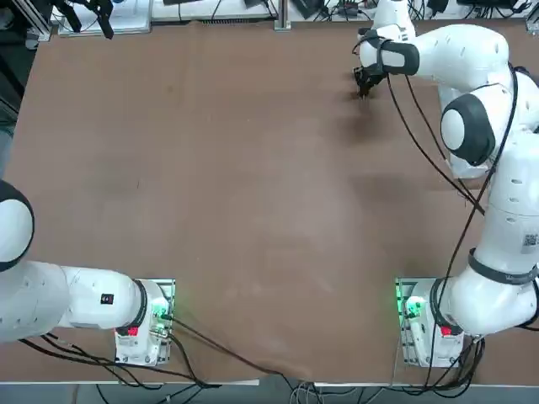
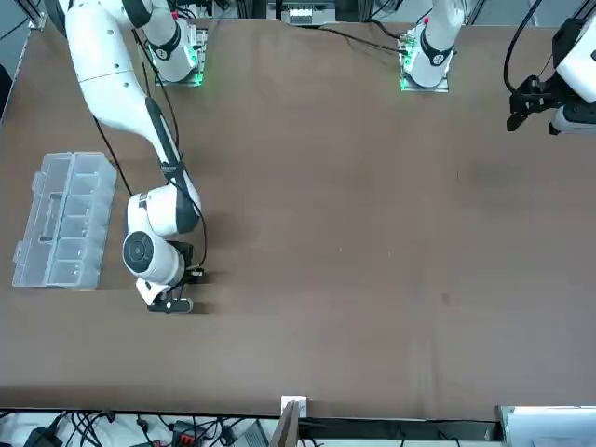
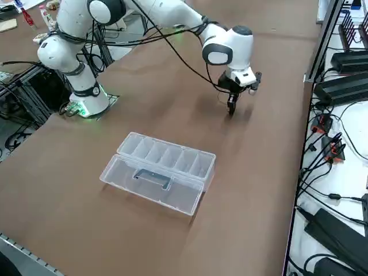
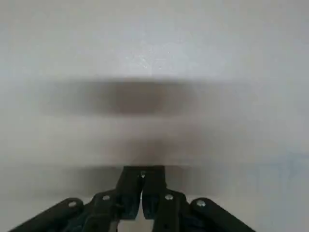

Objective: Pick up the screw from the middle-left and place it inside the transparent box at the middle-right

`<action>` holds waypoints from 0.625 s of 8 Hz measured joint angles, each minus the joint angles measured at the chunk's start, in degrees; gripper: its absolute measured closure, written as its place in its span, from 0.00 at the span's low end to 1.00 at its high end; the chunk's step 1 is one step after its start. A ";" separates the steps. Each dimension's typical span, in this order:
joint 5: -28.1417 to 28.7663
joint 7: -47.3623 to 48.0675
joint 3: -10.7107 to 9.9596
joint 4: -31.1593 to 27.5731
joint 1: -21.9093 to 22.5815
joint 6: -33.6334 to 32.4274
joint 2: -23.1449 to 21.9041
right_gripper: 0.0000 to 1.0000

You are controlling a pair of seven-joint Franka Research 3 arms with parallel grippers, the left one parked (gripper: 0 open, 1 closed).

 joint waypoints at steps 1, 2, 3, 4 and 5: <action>-0.01 -0.02 -0.43 0.31 -0.18 -0.95 -1.12 0.93; -0.01 -0.07 -1.04 0.70 -0.79 -3.29 -3.33 0.93; -0.02 -0.47 -1.37 1.01 -2.31 -6.32 -6.34 0.93; -0.05 -1.99 -1.50 1.02 -4.56 -9.72 -9.49 0.94; -0.06 -5.18 -1.57 0.98 -7.46 -13.20 -12.14 0.94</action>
